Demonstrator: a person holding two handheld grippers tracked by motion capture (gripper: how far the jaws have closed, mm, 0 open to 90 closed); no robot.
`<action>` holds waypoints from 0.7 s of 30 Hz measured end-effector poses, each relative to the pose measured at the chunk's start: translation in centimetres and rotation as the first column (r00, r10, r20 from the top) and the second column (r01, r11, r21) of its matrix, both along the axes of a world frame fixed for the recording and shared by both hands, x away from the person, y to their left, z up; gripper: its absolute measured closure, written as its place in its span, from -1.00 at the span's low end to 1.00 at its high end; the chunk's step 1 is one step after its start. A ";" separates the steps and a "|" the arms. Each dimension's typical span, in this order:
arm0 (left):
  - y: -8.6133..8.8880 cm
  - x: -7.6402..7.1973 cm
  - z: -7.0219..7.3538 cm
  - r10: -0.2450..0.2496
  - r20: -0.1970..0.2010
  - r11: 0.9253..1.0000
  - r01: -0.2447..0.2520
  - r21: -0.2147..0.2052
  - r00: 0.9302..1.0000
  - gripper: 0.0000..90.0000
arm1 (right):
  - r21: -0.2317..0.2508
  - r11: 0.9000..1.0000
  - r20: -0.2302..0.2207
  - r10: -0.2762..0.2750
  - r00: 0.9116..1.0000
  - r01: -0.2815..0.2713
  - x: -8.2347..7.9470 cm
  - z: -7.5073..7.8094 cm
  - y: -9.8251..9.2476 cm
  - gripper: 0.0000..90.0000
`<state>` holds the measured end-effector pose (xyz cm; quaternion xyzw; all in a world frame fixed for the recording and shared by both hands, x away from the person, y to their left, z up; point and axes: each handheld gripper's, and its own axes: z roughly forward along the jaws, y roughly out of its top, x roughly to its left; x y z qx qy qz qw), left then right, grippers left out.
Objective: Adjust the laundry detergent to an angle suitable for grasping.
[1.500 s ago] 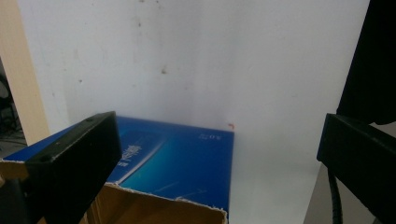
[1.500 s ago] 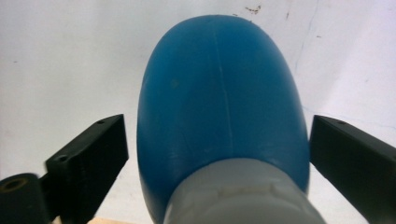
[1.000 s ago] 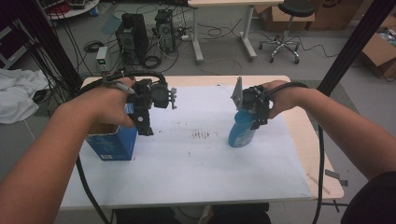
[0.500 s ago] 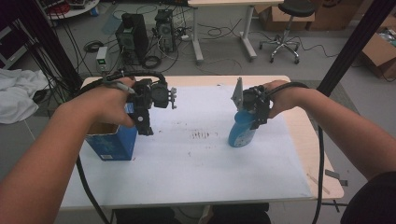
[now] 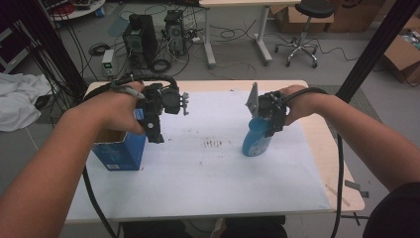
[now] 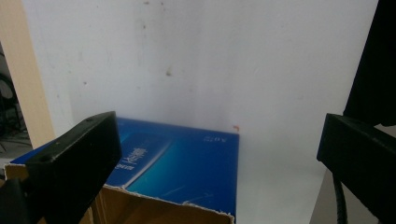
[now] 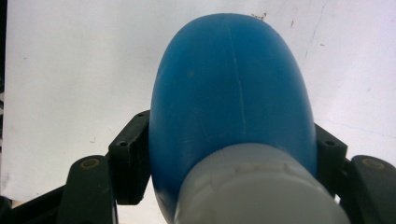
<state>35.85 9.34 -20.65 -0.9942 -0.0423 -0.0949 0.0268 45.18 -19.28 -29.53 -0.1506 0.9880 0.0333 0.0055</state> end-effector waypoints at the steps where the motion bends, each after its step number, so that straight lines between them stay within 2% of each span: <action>1: 0.0 0.0 0.0 0.001 0.000 1.000 -0.001 -0.001 1.000 -0.99 | 0.000 1.000 0.000 0.000 1.000 0.000 0.0 0.0 0.0 -0.27; 13: 0.0 0.1 -0.1 -0.001 0.000 1.000 0.001 -0.003 1.000 -0.99 | 0.006 1.000 0.011 0.006 1.000 -0.006 0.0 0.0 0.1 -0.18; 21: 0.2 0.1 -0.4 0.001 -0.005 1.000 -0.001 -0.012 1.000 -0.99 | 0.013 1.000 0.002 -0.022 1.000 0.022 0.2 0.0 0.4 -0.16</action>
